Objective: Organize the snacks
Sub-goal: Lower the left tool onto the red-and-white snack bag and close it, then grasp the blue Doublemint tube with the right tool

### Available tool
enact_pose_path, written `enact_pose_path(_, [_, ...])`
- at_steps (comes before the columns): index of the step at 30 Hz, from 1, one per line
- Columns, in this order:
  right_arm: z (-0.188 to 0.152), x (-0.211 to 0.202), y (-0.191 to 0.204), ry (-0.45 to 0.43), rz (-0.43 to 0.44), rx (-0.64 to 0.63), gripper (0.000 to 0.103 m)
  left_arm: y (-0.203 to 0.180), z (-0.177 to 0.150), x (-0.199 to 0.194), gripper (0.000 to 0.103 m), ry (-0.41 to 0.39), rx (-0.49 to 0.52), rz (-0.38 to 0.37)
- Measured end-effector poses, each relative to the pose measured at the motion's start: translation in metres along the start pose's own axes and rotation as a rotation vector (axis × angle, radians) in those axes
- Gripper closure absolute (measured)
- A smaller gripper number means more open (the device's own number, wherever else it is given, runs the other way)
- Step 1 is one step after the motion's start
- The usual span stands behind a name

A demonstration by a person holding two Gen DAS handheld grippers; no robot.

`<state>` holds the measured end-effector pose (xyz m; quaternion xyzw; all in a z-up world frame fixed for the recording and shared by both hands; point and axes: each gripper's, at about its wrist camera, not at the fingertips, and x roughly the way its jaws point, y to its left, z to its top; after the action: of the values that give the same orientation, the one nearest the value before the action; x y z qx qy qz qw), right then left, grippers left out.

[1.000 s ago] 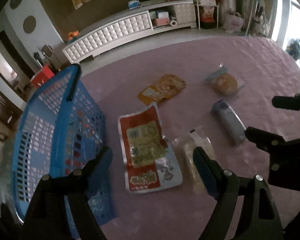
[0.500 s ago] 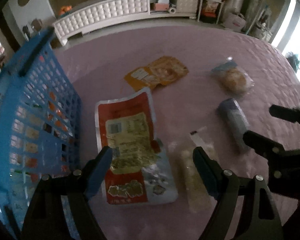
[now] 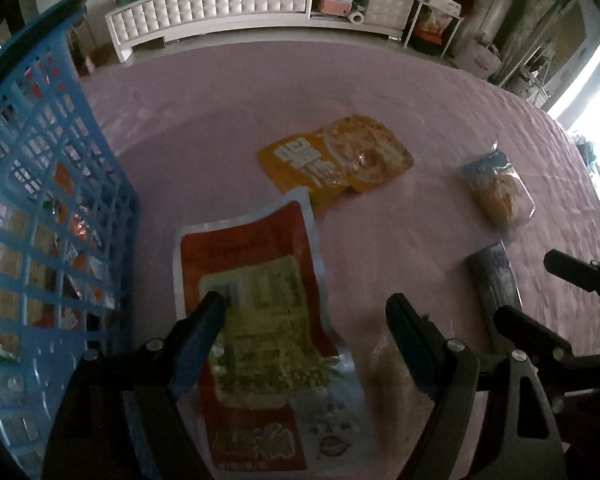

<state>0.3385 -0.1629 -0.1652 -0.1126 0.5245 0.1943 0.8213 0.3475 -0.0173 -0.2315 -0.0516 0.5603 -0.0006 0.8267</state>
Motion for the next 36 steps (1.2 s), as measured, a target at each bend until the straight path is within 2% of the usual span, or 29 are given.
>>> enact_pose_path(2, [0.001, 0.001, -0.001, -0.001, 0.001, 0.01, 0.021, -0.001, 0.0, -0.002, 0.029, -0.007, -0.012, 0.004])
enact_pose_path(4, [0.0, 0.0, -0.006, -0.002, 0.001, 0.027, 0.021, 0.001, 0.0, -0.004, 0.048, -0.011, -0.013, 0.032])
enact_pose_path(5, [-0.001, -0.001, -0.008, -0.003, -0.001, 0.037, 0.021, 0.003, -0.002, -0.007, 0.053, -0.01, -0.01, 0.039])
enact_pose_path(7, [-0.003, -0.002, -0.012, -0.002, -0.001, 0.05, 0.021, 0.006, -0.005, -0.013, 0.068, -0.009, -0.016, -0.002])
enact_pose_path(8, [-0.004, -0.003, -0.014, -0.001, -0.004, 0.057, 0.021, 0.005, -0.007, -0.016, 0.083, -0.002, -0.022, -0.038])
enact_pose_path(9, [-0.005, -0.003, -0.016, 0.002, -0.006, 0.064, 0.021, 0.005, -0.007, -0.017, 0.093, 0.005, -0.03, -0.058])
enact_pose_path(11, [-0.006, -0.005, -0.019, 0.005, -0.005, 0.081, 0.021, 0.002, -0.01, -0.017, 0.095, 0.018, -0.029, -0.082])
enact_pose_path(13, [-0.006, -0.007, -0.021, 0.007, -0.005, 0.088, 0.021, -0.002, -0.014, -0.02, 0.096, -0.002, 0.003, -0.059])
enact_pose_path(20, [-0.003, -0.015, -0.021, 0.0, 0.004, 0.075, 0.021, -0.005, -0.012, -0.034, 0.099, -0.034, 0.006, -0.091])
enact_pose_path(22, [-0.001, -0.015, -0.02, 0.001, 0.015, 0.082, 0.021, -0.005, -0.014, -0.038, 0.1, -0.045, 0.011, -0.121])
enact_pose_path(29, [0.008, -0.006, -0.004, 0.015, 0.055, 0.063, 0.021, -0.004, -0.018, -0.051, 0.101, -0.071, 0.036, -0.131])
enact_pose_path(31, [0.007, -0.002, 0.001, 0.018, 0.067, 0.053, 0.025, -0.005, -0.019, -0.055, 0.101, -0.083, 0.044, -0.129])
enact_pose_path(33, [0.007, 0.003, 0.008, 0.036, 0.058, 0.036, 0.043, -0.005, -0.02, -0.055, 0.101, -0.085, 0.044, -0.136])
enact_pose_path(36, [0.006, 0.012, 0.011, 0.07, 0.068, 0.034, 0.047, -0.003, -0.019, -0.056, 0.101, -0.092, 0.042, -0.143])
